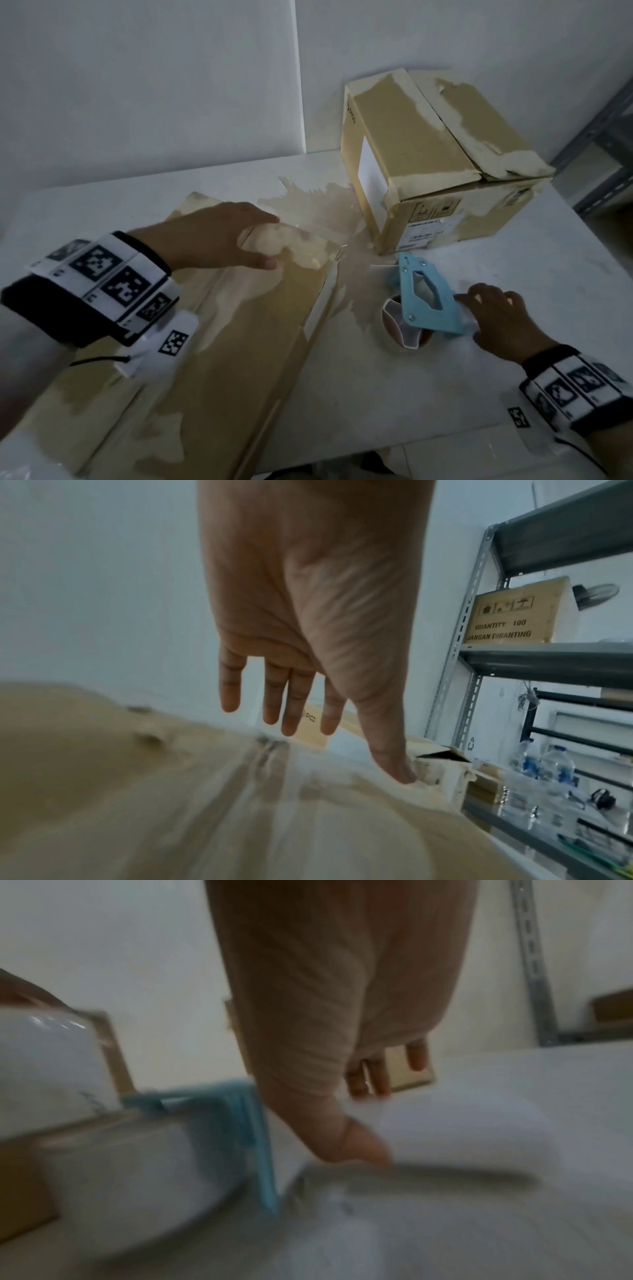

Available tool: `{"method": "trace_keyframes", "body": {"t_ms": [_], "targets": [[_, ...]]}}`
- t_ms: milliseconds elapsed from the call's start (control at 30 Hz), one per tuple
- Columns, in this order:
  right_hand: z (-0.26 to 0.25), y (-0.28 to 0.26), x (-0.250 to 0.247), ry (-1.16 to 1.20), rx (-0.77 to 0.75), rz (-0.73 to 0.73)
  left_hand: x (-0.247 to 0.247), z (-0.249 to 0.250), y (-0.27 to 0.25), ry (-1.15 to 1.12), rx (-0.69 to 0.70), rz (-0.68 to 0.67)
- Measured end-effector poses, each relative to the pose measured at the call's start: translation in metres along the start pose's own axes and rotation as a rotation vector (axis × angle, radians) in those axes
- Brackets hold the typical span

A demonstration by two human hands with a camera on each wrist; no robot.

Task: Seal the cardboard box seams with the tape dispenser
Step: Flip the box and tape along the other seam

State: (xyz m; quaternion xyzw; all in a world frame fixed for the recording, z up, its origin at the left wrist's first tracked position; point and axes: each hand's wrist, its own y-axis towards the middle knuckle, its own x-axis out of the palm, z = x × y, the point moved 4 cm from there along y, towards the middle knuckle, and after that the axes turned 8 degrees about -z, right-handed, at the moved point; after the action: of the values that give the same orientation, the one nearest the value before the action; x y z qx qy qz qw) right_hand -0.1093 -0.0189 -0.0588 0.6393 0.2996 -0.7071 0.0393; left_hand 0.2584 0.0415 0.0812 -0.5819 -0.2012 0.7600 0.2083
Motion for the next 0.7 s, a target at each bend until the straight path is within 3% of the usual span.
{"method": "trace_keyframes", "body": {"t_ms": [100, 167, 267, 400, 533, 700], "targets": [[-0.035, -0.009, -0.047, 0.05, -0.026, 0.162, -0.008, -0.024, 0.003, 0.063, -0.02, -0.005], [-0.077, -0.009, -0.081, 0.286, -0.14, 0.343, -0.006, -0.033, 0.006, 0.125, -0.041, -0.024], [-0.145, -0.004, -0.115, 0.559, -0.322, 0.411, -0.005, -0.037, 0.009, 0.188, 0.0, -0.015], [-0.215, 0.01, -0.134, 0.508, -0.404, 0.465, -0.005, -0.051, 0.019, 0.247, 0.011, -0.006], [-0.242, 0.032, -0.128, 0.385, -0.393, 0.294, -0.007, -0.057, 0.023, 0.214, -0.01, 0.015], [-0.24, 0.049, -0.122, 0.354, -0.336, 0.163, -0.01, -0.052, 0.029, 0.255, -0.03, -0.01]]}}
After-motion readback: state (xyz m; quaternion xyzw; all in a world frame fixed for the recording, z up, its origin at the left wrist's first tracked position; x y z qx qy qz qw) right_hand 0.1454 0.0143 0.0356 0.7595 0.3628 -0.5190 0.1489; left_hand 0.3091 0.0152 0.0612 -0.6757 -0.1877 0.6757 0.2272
